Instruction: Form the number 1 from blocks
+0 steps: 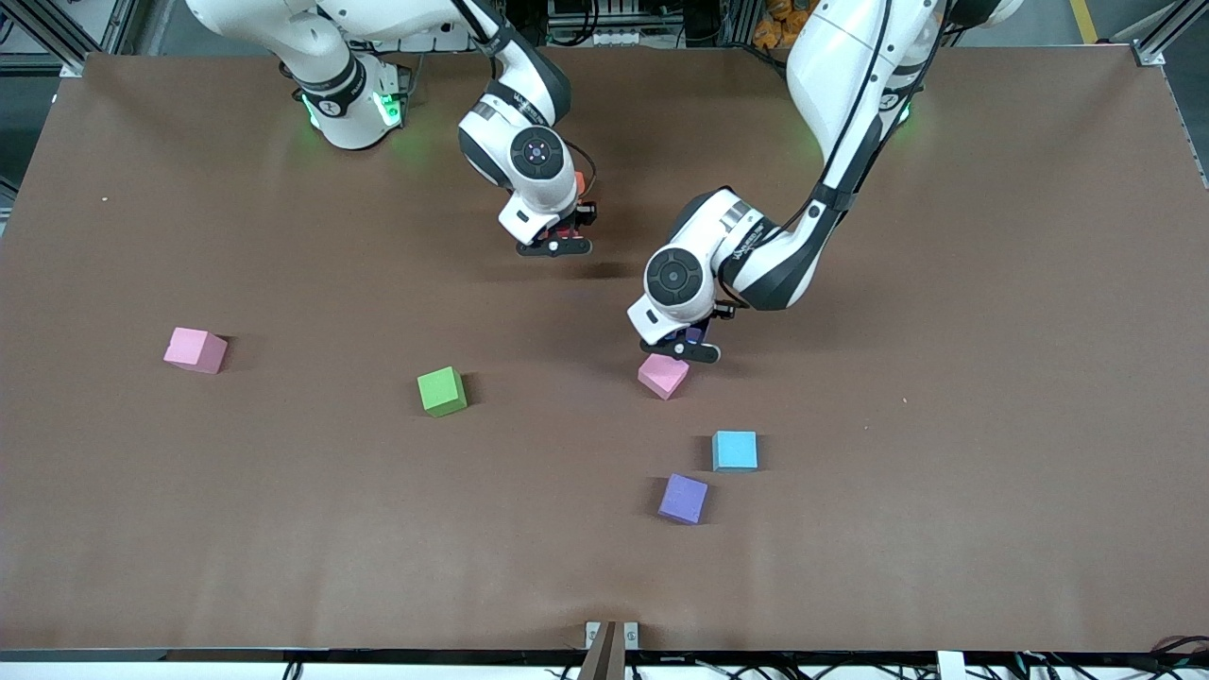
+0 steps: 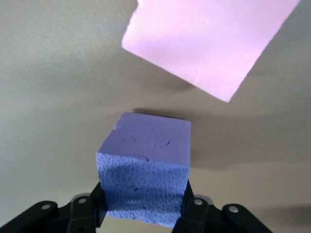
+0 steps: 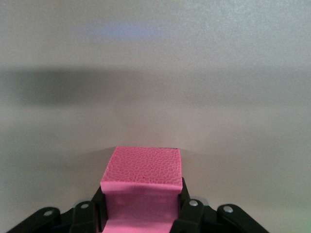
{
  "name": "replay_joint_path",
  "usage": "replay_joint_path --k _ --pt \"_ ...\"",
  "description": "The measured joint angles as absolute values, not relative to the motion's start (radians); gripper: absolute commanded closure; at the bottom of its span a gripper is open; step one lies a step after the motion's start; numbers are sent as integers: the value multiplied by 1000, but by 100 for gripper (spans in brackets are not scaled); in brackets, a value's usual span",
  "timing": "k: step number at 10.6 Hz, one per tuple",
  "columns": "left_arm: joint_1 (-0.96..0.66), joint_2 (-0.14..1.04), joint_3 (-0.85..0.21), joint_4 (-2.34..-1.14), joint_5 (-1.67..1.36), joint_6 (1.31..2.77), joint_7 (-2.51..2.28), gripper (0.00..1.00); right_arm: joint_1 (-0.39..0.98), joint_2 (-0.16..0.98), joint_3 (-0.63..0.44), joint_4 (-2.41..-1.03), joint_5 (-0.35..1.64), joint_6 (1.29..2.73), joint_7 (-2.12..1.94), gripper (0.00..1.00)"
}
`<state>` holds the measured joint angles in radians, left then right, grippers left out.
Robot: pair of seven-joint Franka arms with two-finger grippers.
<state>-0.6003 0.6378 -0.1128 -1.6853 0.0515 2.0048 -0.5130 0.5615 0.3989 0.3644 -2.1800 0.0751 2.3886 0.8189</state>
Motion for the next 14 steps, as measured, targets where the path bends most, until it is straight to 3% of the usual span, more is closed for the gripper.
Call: replay_joint_path --k 2,4,10,14 --pt "-600 629 -112 -1685 51 2004 -513 100 561 394 376 -2191 75 2388 838 100" --pt "-601 626 -113 -1683 51 2004 -515 100 561 392 380 -2195 75 2388 845 0" --pt "-601 586 -112 -1660 51 2004 -517 100 538 368 379 -2186 74 2390 840 0" --pt "-643 584 -121 -1658 51 2007 -602 100 410 257 346 -2104 54 2251 683 0"
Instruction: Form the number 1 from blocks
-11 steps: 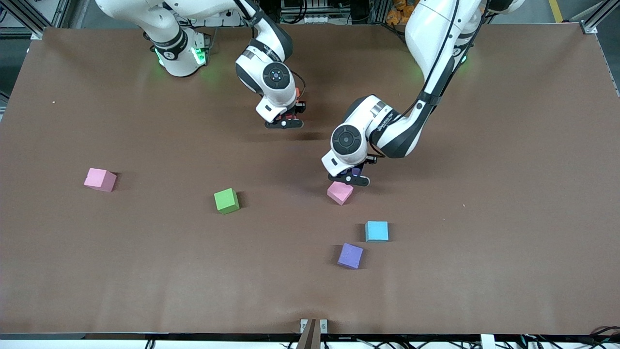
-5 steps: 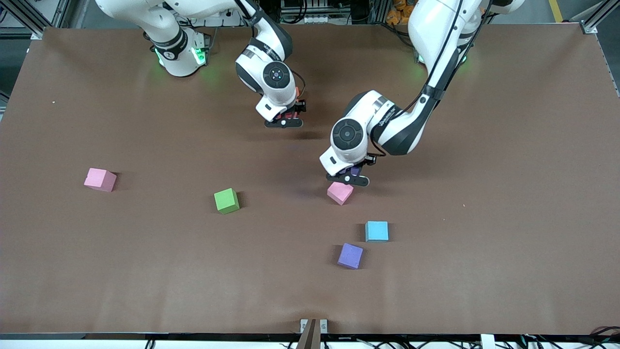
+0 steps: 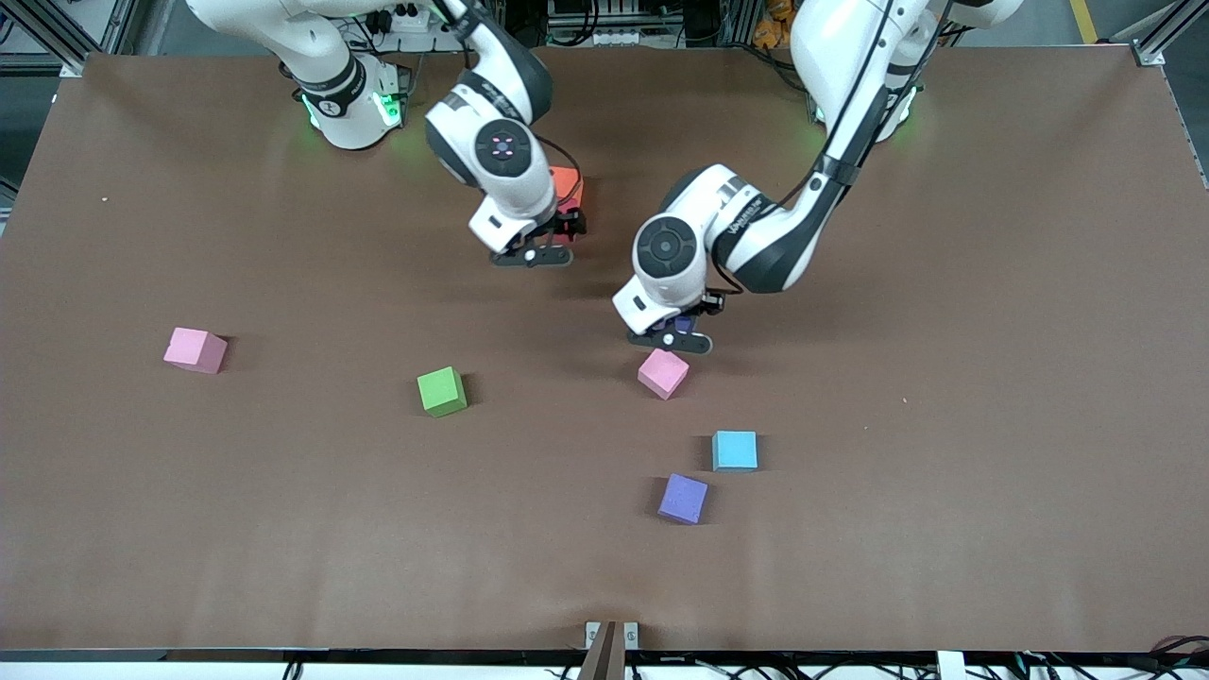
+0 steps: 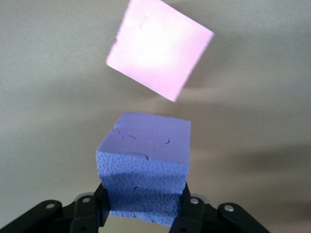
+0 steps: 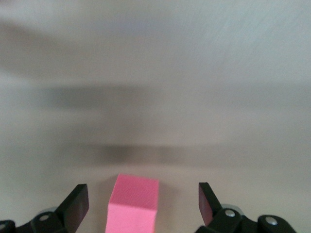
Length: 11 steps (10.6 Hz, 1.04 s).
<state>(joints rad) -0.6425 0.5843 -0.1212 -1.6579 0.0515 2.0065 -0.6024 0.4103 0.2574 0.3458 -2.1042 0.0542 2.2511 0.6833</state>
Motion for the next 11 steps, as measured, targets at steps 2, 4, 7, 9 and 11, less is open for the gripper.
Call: replay_joint_path --k 2,4,7,9,11 --pt "-678 584 -125 -1646 51 2009 -678 100 345 239 272 -2084 -13 2241 552 0" --pt "-735 595 -128 -1626 51 2022 -780 100 288 246 187 -2070 -45 2249 376 0" --pt "-826 658 -129 -1544 50 2033 -915 100 273 298 88 -1993 -45 2265 256 0" --pt "-864 713 -130 -1476 36 2042 -967 100 281 360 89 -1966 -45 2335 251 0" --pt "-879 764 -130 -1410 -19 2043 -988 100 286 429 89 -1945 -45 2396 223 0"
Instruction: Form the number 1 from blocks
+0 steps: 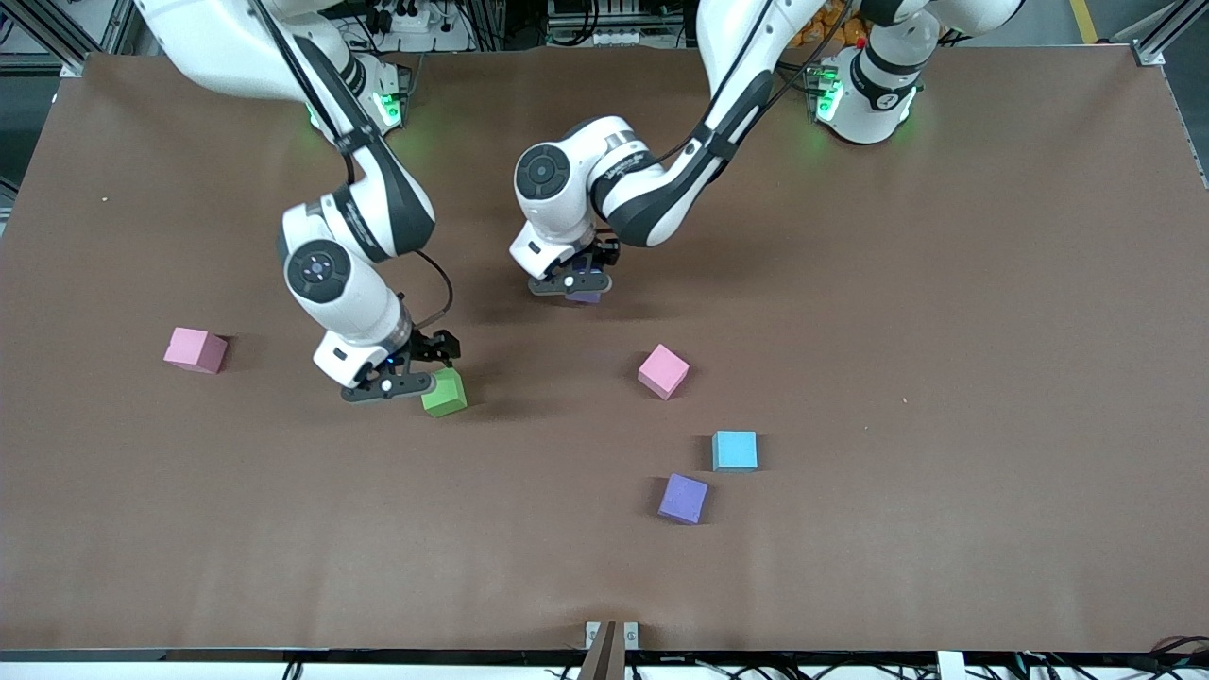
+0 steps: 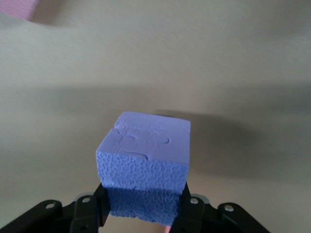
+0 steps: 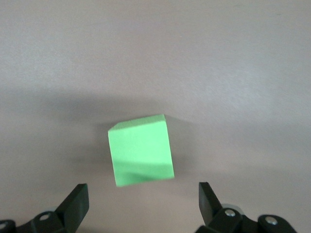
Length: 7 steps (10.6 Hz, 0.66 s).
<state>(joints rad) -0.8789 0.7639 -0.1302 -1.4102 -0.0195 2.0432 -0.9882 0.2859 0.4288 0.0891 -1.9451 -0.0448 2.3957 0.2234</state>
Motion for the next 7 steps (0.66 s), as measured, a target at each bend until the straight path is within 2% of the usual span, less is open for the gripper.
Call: replay_joint_path --k 6,7 --pt "-891 842 -131 -1366 -187 2065 -988 100 286 560 89 -1887 -51 2480 167 0" --pt "-900 847 -132 -1366 -188 2064 -988 100 286 571 89 -1885 -54 2489 154 24"
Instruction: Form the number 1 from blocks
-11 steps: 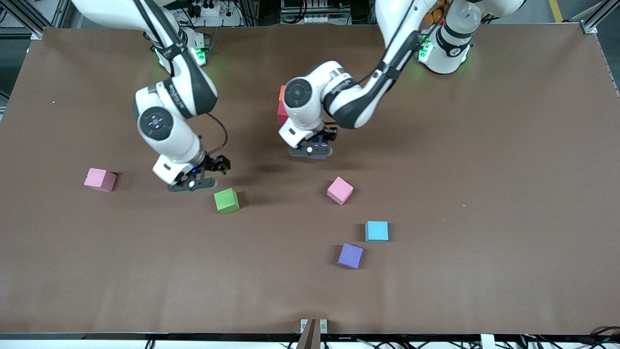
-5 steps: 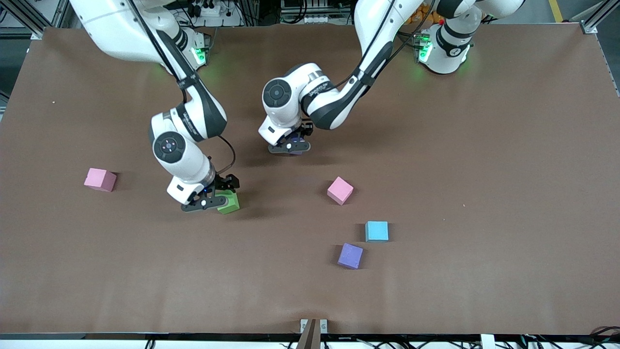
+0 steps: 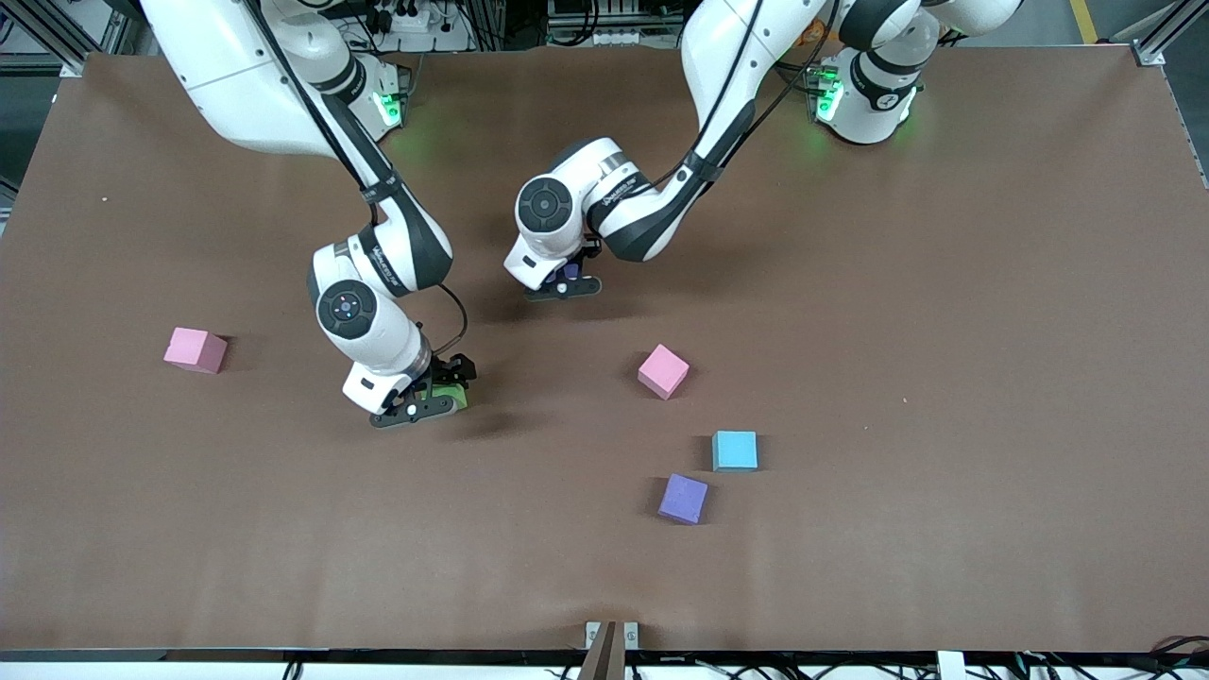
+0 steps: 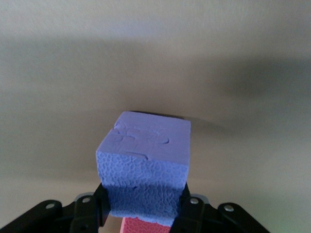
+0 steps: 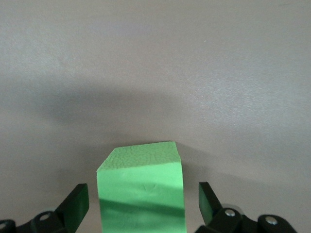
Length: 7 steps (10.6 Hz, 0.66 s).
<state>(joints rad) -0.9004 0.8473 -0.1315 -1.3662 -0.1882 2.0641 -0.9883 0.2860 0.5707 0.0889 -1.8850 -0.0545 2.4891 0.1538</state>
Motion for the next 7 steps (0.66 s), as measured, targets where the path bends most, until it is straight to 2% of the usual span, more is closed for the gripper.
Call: replay_joint_path --k 1,2,3,7 --pt "-911 849 -132 -1366 -188 2060 -988 100 286 579 89 -1883 -55 2498 137 60" --pt "-921 849 -133 -1366 -188 2050 -983 100 286 585 88 -1883 -56 2501 124 87" --pt "-931 849 -133 -1366 -188 2037 -980 100 286 586 84 -1882 -56 2502 119 100" --pt "-957 849 -133 -1366 -188 2020 -979 100 281 577 57 -1860 -56 2486 109 100"
